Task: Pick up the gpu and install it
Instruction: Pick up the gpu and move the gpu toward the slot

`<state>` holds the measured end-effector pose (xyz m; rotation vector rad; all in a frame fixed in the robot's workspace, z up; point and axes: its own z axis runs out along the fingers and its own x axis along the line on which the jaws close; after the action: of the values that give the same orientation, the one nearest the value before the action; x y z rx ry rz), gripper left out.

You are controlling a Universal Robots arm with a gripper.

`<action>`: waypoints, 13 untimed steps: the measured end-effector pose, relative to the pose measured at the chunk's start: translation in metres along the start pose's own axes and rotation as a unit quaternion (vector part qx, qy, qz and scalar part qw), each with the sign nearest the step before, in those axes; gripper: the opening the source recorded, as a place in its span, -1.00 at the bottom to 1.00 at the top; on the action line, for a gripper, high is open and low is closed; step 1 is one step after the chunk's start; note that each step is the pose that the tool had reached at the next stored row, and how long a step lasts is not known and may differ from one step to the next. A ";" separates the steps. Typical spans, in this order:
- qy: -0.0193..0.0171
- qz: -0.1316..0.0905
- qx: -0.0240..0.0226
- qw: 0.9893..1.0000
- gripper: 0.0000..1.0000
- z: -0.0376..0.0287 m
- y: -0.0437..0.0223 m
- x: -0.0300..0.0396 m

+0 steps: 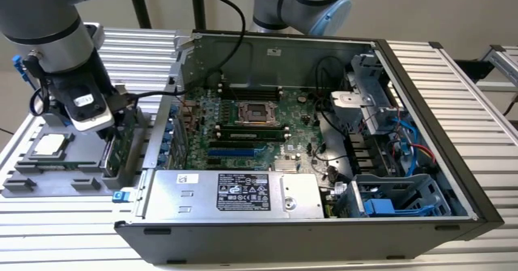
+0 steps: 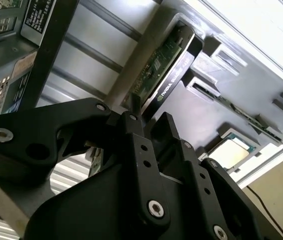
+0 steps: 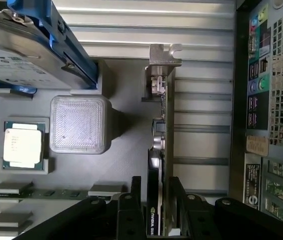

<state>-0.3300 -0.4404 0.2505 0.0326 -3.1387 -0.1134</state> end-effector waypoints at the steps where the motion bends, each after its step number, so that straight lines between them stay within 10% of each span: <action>1: 0.000 0.000 0.000 1.000 1.00 0.0007 -0.0001 -0.0001; 13: 0.001 0.005 0.000 1.000 1.00 0.0071 -0.0006 -0.0020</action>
<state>-0.3279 -0.4404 0.2434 0.0169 -3.1374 -0.1135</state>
